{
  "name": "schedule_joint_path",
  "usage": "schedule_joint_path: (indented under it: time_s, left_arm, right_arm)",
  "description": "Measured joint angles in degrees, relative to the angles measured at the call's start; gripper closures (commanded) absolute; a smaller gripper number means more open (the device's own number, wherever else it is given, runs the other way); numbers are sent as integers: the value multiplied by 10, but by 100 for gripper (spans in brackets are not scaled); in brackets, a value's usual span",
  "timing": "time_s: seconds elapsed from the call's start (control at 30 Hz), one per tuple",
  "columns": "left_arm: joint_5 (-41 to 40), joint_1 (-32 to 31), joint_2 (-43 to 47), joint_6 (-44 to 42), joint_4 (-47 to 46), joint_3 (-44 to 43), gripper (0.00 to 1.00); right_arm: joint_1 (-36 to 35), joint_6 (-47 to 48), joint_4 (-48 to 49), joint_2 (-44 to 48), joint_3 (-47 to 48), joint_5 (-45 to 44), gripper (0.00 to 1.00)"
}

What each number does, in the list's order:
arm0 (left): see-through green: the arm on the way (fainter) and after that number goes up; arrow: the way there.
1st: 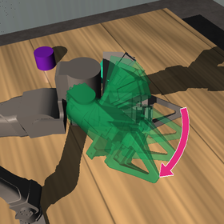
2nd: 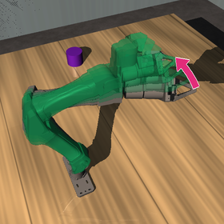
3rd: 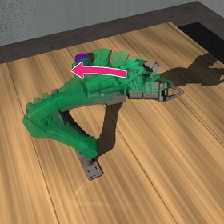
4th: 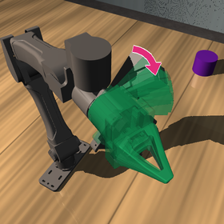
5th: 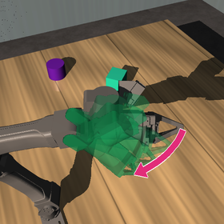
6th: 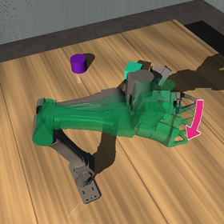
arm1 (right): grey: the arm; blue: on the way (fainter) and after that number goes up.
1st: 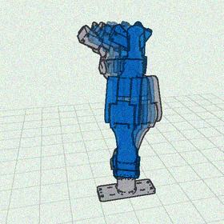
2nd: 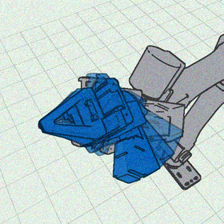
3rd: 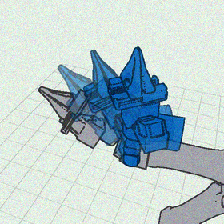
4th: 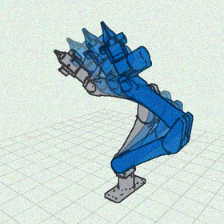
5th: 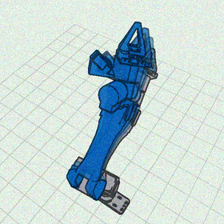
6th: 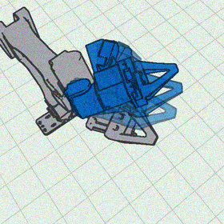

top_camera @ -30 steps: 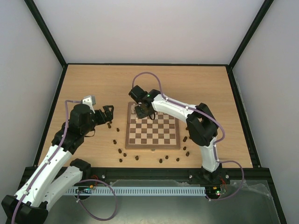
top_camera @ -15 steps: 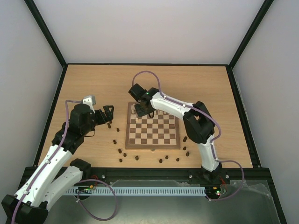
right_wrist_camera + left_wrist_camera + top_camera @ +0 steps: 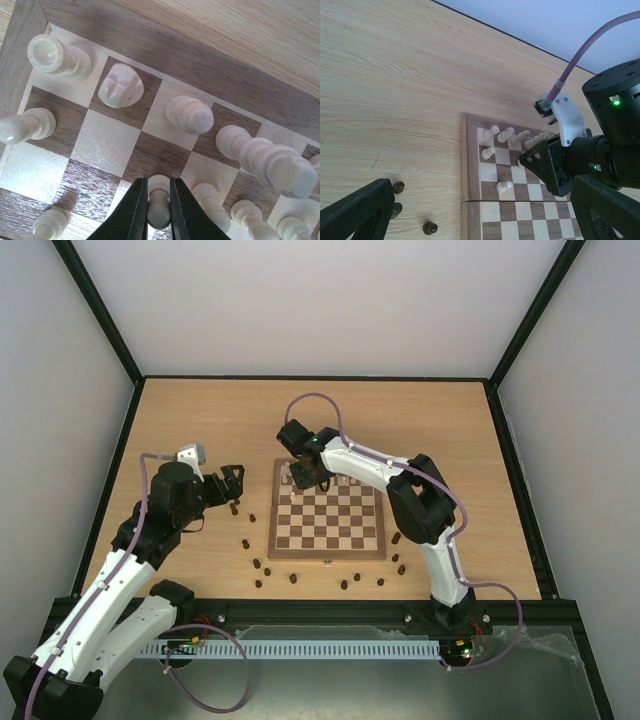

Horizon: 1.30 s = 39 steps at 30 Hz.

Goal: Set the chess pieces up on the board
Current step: Place the chess piece on the chessboard.

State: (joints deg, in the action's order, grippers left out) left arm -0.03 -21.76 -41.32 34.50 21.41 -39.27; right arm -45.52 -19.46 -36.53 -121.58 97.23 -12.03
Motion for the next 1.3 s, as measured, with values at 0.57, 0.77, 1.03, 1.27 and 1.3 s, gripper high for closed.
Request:
schedule_joint_path:
  time_s: [0.57,0.77,1.03,1.27,1.3]
  left_arm:
    - [0,0,-4,0,-9,3,1]
    - [0,0,-6,0,-9,4,1]
    - [0,0,-7,0,-9,5,1]
    - [0,0,-7,0,-9,5,1]
    - [0,0,-7,0,-9,5,0]
  right_arm:
    - [5,5,2,-11,16,6,80]
    - [5,7,2,-12,16,9,76]
    - [5,6,3,-11,15,16,56]
    - [0,-4,6,71,-51,18,46]
    - [-1,-6,7,90,-63,18,46]
